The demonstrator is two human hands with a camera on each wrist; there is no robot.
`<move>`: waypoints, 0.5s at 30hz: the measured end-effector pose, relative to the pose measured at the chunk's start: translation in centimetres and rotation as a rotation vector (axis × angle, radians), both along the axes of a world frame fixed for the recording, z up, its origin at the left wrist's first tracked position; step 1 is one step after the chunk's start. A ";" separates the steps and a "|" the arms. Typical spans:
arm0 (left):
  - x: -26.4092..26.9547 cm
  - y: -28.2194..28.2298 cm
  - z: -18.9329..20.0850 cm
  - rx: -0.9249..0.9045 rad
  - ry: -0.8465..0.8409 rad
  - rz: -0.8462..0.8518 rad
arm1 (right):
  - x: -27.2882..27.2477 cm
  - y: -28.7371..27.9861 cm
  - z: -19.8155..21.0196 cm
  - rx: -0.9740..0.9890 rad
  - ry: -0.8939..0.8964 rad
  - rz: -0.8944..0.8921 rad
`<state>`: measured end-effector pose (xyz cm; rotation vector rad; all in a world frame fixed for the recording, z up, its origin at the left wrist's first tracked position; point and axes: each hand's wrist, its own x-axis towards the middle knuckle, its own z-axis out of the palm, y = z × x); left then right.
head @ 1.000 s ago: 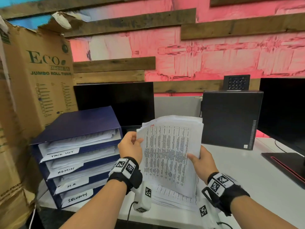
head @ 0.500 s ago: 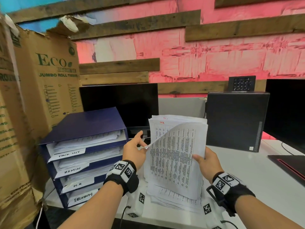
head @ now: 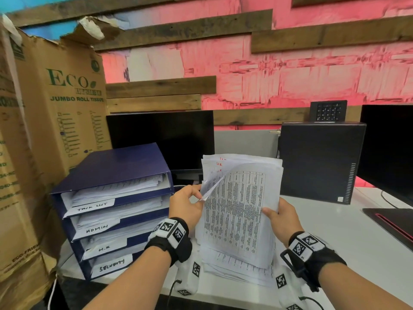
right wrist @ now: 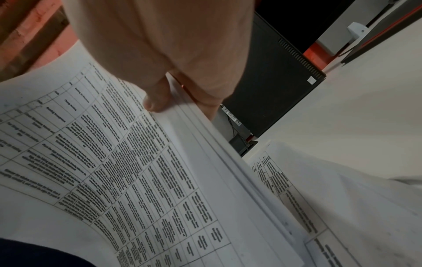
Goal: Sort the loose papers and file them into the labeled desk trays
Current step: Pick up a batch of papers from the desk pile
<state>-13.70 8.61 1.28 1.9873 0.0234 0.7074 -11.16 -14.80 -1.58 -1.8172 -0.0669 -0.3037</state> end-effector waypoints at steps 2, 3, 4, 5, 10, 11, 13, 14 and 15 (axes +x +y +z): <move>0.1 0.1 -0.4 -0.032 0.004 -0.008 | -0.1 0.1 0.1 0.001 -0.002 0.001; 0.1 0.2 -0.5 -0.044 0.007 -0.005 | -0.1 0.1 0.1 0.000 -0.001 0.001; 0.1 0.3 -0.4 -0.049 0.008 0.002 | -0.1 0.1 0.2 -0.002 -0.001 0.001; 0.1 0.3 -0.3 -0.043 0.003 0.006 | -0.2 0.1 0.2 -0.001 0.001 0.001; 0.1 0.6 -0.1 -0.017 -0.009 -0.040 | -0.3 -0.1 0.3 0.004 0.021 0.029; 0.2 0.7 -0.1 -0.012 -0.002 -0.051 | -0.3 -0.2 0.3 -0.001 0.024 0.034; 0.1 0.8 0.1 -0.010 0.004 -0.088 | -0.3 -0.3 0.3 -0.002 0.029 0.043; 0.2 0.8 0.0 -0.010 -0.002 -0.117 | -0.3 -0.3 0.3 0.001 0.031 0.050; 0.2 0.8 0.1 -0.014 -0.007 -0.150 | -0.4 -0.4 0.3 0.003 0.032 0.055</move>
